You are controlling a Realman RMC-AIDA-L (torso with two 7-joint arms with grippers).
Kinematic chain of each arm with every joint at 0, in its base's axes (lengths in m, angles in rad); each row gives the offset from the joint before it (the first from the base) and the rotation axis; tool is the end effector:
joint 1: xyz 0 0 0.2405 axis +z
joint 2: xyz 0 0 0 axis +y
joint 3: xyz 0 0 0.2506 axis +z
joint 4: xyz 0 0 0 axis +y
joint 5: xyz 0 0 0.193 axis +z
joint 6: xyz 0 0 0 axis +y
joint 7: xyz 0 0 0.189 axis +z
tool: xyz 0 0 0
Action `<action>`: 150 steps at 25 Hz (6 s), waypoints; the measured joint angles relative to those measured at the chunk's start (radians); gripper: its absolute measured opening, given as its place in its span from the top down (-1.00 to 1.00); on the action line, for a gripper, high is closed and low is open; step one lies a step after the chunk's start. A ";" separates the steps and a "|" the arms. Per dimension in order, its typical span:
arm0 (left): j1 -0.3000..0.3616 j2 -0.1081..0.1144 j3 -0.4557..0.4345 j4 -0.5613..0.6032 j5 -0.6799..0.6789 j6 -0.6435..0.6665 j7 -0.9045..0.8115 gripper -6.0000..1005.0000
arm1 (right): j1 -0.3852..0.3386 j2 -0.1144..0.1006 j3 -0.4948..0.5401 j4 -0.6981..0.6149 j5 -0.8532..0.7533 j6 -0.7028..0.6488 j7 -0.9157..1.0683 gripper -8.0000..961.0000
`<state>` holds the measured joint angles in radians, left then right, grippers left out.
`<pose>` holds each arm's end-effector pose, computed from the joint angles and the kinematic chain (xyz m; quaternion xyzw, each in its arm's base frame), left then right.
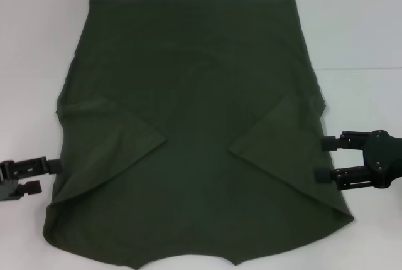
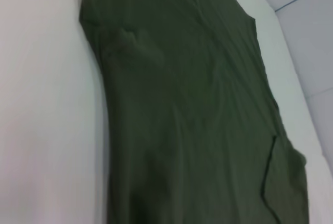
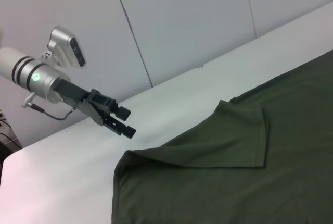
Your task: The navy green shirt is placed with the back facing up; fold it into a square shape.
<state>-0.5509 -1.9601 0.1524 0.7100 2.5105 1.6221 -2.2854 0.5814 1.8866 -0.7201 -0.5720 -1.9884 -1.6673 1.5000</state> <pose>-0.3233 0.3285 0.0429 -0.6917 -0.6709 -0.2212 0.1498 0.2431 0.3385 0.0182 -0.9429 0.2395 0.2125 0.0919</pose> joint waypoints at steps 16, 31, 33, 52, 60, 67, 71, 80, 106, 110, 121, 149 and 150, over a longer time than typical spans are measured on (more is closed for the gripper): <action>0.023 -0.023 0.015 -0.055 0.050 -0.081 0.062 -0.87 | 0.000 0.002 -0.002 0.001 -0.009 0.005 0.005 -0.92; 0.018 -0.028 0.062 -0.067 0.054 -0.140 0.037 -0.87 | -0.002 0.005 -0.002 0.003 -0.009 0.005 0.005 -0.90; 0.018 -0.028 0.063 -0.067 0.054 -0.141 0.035 -0.85 | -0.002 0.005 -0.002 0.003 -0.009 0.004 0.005 -0.90; 0.020 -0.031 0.073 -0.067 0.054 -0.143 0.023 0.05 | 0.000 0.007 -0.002 0.003 -0.009 0.000 0.005 -0.89; 0.026 -0.034 0.087 -0.067 0.058 -0.191 -0.050 0.08 | -0.001 0.011 -0.002 0.003 -0.009 -0.003 0.006 -0.88; 0.026 -0.034 0.088 -0.067 0.059 -0.190 -0.051 0.50 | -0.006 0.014 -0.002 0.003 -0.010 -0.002 0.012 -0.87; 0.025 -0.034 0.087 -0.067 0.059 -0.182 -0.053 0.77 | -0.006 0.015 -0.002 0.004 -0.010 0.001 0.027 -0.87; 0.017 -0.029 0.082 -0.061 0.058 -0.164 -0.043 0.93 | 0.018 0.014 0.009 0.006 -0.007 0.044 0.234 -0.86; -0.007 -0.025 0.081 -0.066 0.006 -0.181 0.002 0.93 | 0.063 -0.116 0.007 0.128 -0.248 0.096 1.034 -0.84; -0.011 -0.026 0.083 -0.068 0.006 -0.196 0.013 0.93 | 0.053 -0.109 0.000 0.156 -0.254 0.136 1.045 -0.84; -0.010 -0.031 0.081 -0.076 -0.005 -0.195 0.032 0.93 | 0.063 -0.085 -0.003 0.177 -0.307 0.202 1.066 -0.83; -0.012 -0.033 0.084 -0.081 -0.023 -0.205 0.034 0.93 | 0.098 -0.028 -0.001 0.186 -0.361 0.277 1.063 -0.81; -0.013 -0.033 0.084 -0.081 -0.024 -0.205 0.034 0.93 | 0.101 -0.027 0.000 0.185 -0.361 0.278 1.063 -0.80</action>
<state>-0.5636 -1.9927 0.2364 0.6289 2.4869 1.4172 -2.2518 0.6821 1.8598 -0.7205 -0.3865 -2.3493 -1.3896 2.5627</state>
